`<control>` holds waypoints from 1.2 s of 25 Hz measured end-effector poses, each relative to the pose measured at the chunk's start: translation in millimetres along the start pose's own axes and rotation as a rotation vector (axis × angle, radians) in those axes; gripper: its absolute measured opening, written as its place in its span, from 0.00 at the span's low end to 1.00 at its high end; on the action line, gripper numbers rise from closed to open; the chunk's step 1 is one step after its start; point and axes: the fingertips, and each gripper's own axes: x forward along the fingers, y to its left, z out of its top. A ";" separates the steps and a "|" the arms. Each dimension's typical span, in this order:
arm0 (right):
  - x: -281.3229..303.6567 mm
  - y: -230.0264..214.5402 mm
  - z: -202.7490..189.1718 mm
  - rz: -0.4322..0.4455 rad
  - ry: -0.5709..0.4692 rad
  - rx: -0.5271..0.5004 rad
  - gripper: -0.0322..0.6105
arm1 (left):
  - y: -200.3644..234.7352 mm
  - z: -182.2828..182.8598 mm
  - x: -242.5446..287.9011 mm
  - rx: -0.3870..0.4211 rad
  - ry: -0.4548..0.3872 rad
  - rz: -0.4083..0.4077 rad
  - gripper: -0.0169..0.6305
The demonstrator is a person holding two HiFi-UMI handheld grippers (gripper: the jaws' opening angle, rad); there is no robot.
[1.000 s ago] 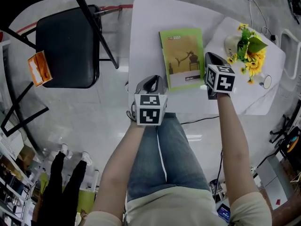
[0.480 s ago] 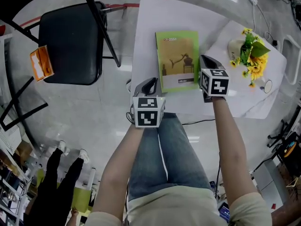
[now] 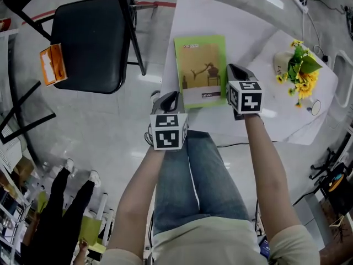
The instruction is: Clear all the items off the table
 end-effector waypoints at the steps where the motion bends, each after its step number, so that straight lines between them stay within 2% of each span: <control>1: 0.8 1.8 1.8 0.003 -0.002 -0.004 0.05 | 2.5 0.2 -1.2 -0.005 -0.003 0.005 0.06; 11: 5.1 35.1 14.4 0.048 -0.007 -0.044 0.05 | 35.3 -1.1 -14.9 -0.065 -0.031 0.039 0.07; 18: 7.6 64.7 15.6 0.085 0.000 -0.072 0.05 | 55.3 2.0 -22.1 -0.104 -0.047 0.022 0.13; 30: 12.2 98.5 18.2 0.098 0.000 -0.078 0.05 | 87.0 -1.6 -20.9 -0.096 -0.020 -0.051 0.19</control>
